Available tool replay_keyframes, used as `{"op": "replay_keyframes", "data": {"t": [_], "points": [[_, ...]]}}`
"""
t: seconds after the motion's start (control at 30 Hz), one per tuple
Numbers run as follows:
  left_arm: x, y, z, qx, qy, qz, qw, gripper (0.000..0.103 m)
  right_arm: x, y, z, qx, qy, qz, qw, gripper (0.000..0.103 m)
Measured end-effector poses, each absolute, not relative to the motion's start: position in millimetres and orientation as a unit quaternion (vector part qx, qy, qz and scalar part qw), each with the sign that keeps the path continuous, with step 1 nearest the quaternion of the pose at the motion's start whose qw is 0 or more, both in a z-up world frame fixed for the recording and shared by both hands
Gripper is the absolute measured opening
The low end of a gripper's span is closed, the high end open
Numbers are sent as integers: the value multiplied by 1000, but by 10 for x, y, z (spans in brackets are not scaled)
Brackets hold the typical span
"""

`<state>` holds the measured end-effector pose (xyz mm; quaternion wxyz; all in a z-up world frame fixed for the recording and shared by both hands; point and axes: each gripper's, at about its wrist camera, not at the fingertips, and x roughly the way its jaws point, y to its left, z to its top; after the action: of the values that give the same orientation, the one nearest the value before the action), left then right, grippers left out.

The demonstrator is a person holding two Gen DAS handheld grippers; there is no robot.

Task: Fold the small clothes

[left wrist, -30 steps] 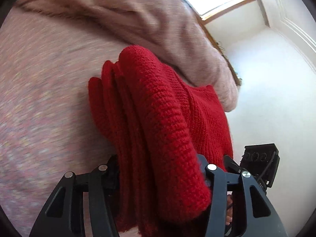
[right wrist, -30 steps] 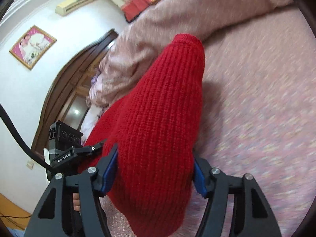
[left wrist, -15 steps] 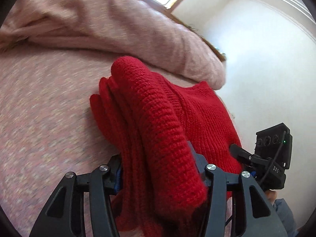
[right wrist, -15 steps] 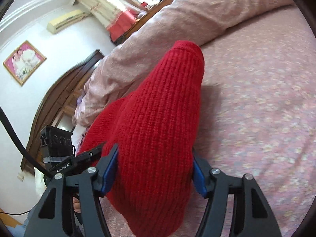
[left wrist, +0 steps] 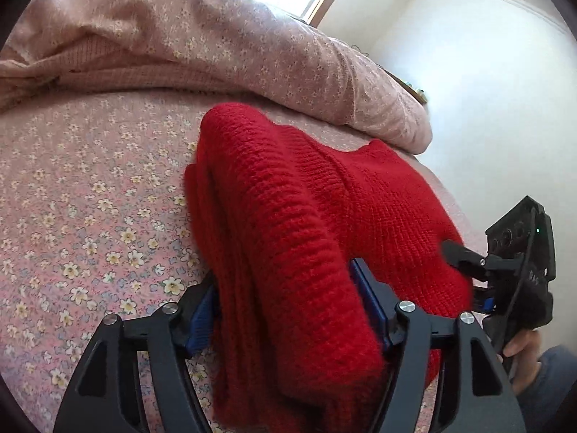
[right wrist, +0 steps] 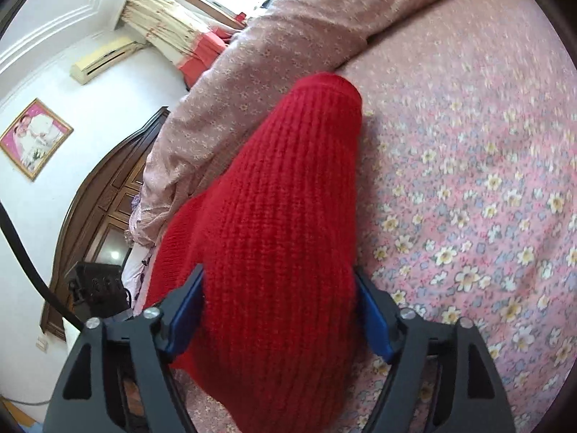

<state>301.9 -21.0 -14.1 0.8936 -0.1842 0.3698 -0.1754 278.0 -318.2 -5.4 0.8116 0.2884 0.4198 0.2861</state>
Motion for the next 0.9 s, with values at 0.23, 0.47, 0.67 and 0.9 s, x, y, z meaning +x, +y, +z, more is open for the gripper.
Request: {"op": "replay_keyframes", "data": {"t": [0.23, 0.47, 0.67, 0.9], "points": [[2710, -66, -143, -196, 372, -167, 892, 74, 2759, -3141, -56, 281, 419, 282, 816, 88], [2686, -74, -43, -174, 369, -154, 900, 74, 2787, -3144, -53, 283, 428, 266, 816, 94], [2565, -70, 167, -146, 374, -146, 904, 74, 2790, -3178, -21, 292, 436, 251, 814, 94], [2308, -68, 537, -106, 354, -105, 923, 74, 2621, -3194, 110, 266, 422, 228, 836, 94]]}}
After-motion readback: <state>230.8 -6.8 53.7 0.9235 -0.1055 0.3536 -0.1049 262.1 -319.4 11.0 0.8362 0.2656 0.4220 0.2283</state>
